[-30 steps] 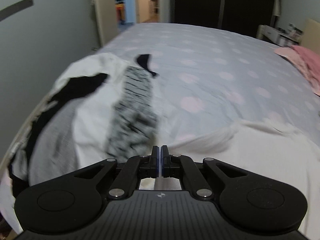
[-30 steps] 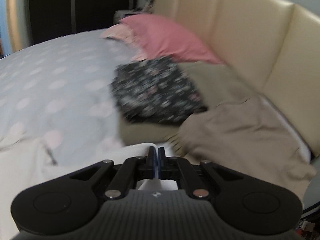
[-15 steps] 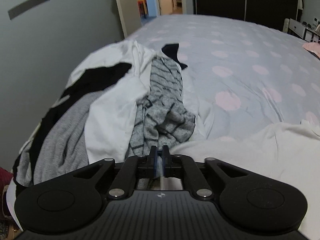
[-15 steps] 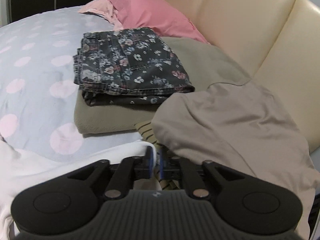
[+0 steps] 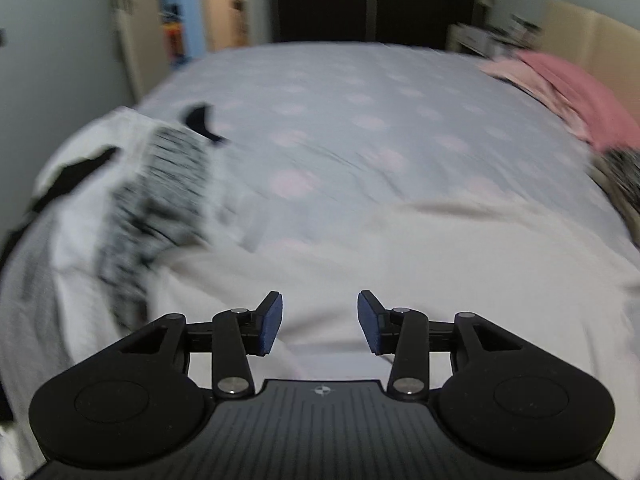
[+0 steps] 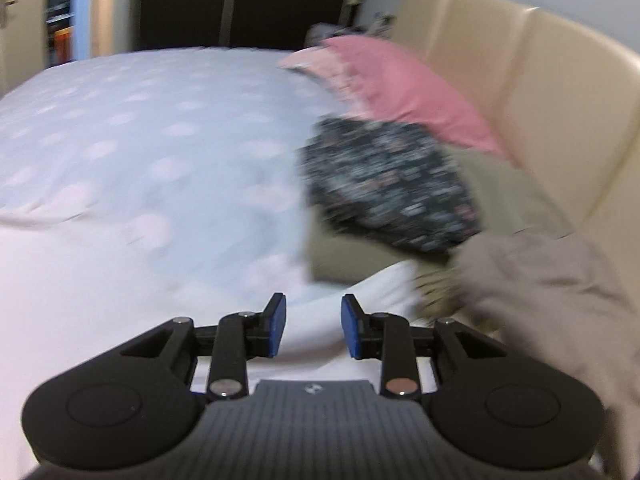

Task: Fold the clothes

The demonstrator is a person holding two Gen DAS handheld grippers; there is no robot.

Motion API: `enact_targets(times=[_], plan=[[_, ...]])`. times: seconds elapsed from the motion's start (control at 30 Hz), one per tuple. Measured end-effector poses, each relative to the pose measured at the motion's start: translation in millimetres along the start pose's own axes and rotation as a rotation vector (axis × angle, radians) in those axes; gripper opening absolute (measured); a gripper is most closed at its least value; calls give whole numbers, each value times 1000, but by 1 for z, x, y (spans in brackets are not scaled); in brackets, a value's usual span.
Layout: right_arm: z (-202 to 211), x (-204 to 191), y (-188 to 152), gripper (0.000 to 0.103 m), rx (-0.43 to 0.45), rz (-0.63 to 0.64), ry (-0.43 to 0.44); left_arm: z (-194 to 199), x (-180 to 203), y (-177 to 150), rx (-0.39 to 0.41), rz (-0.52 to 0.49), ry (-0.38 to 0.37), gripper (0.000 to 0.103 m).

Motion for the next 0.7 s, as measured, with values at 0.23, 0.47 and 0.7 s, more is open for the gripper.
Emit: enact_targets(times=[0.23,0.47,0.7], plan=[[13,-88,-60,34,-179,96,166,24,51,-59,-66,-135,-94,39],[25,-121,-125,36,-302,145,218,50,92,-129,-180,-201,-176,39],[38,-123,-180,36,-439,109,248,61,112,-180,-283,-257,-206,39]])
Point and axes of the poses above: each gripper's, at about its wrist camera, not at the fingertips, and z roughly against the way its jaws point, x to its right, y to its top, the point moved 10 cm from there along -z, roughly the way its jaws point, and after that the axes turned 4 degrees about y, right-handed, at the moved point
